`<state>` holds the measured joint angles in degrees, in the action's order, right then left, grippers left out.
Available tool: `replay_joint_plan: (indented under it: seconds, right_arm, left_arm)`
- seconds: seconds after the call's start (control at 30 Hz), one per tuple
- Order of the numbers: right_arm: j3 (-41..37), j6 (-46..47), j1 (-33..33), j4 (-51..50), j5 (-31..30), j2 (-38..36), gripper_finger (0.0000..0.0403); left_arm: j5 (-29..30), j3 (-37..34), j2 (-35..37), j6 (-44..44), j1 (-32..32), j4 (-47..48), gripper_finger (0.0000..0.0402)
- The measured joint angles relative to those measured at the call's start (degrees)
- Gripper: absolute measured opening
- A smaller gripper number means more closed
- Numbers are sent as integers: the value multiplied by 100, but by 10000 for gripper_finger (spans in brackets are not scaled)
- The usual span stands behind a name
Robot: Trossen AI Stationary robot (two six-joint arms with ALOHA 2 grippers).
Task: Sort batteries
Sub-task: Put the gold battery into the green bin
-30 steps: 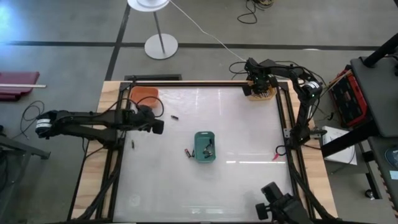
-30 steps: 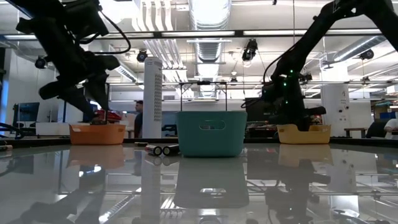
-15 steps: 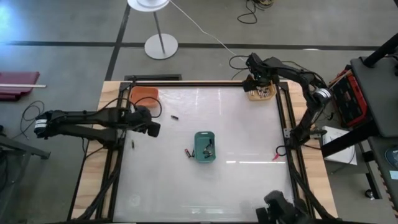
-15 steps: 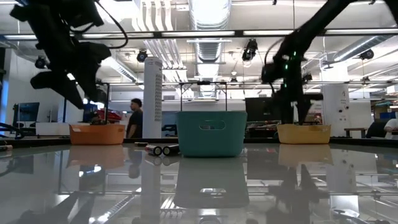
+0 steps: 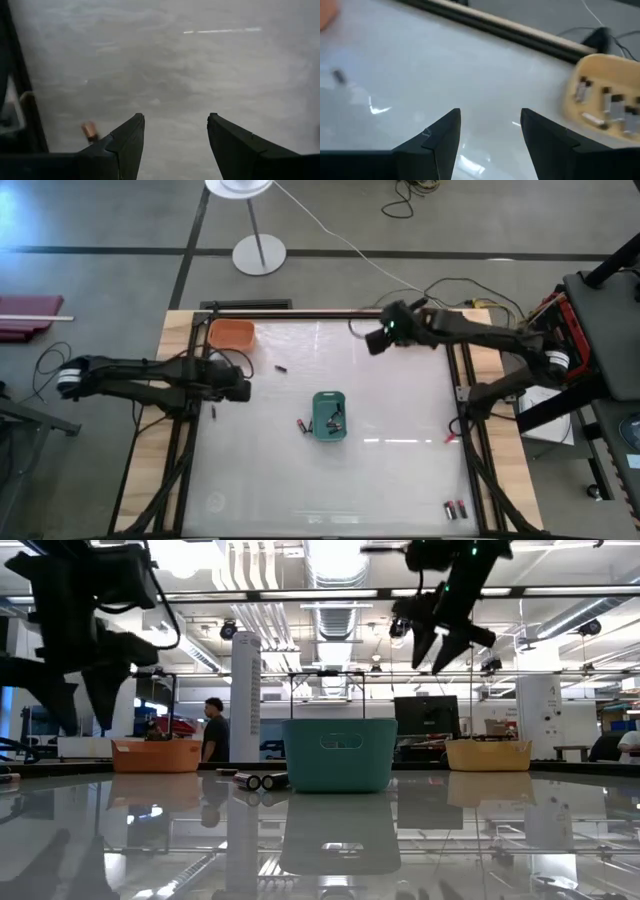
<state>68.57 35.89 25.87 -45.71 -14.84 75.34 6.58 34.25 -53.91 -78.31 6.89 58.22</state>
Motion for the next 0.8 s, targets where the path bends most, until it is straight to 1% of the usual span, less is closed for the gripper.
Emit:
replay_joint_plan:
  seconds: [0.07, 0.13, 0.23, 0.37, 0.47, 0.63, 0.73, 0.8]
  right_arm:
    - [-40, 230, -393, -20, -242, -35, 201]
    - [-74, 417, -692, -26, -446, -51, 201]
    - [-101, 656, -976, -24, -615, -29, 201]
    - [-112, 712, -1087, -15, -620, 85, 201]
    - [-113, 740, -1100, -4, -614, 134, 201]
    - [-113, 777, -1100, 70, -607, 134, 201]
    - [-107, 759, -1100, 133, -600, 132, 201]
    - [-91, 716, -1100, 131, -600, 136, 201]
  left_arm:
    - [114, -20, -148, -260, -4, 77, 196]
    - [120, -21, -298, -314, -4, 58, 196]
    - [17, -21, -556, 54, -3, 53, 196]
    - [-594, -21, -901, 655, 0, 55, 191]
    - [-943, -21, -1165, 882, 10, 74, 185]
    - [-1076, -21, -1812, 1108, 126, 81, 177]
    - [-1216, -4, -2292, 1660, 188, 180, 176]
    - [-1206, 107, -2615, 2064, 216, 391, 176]
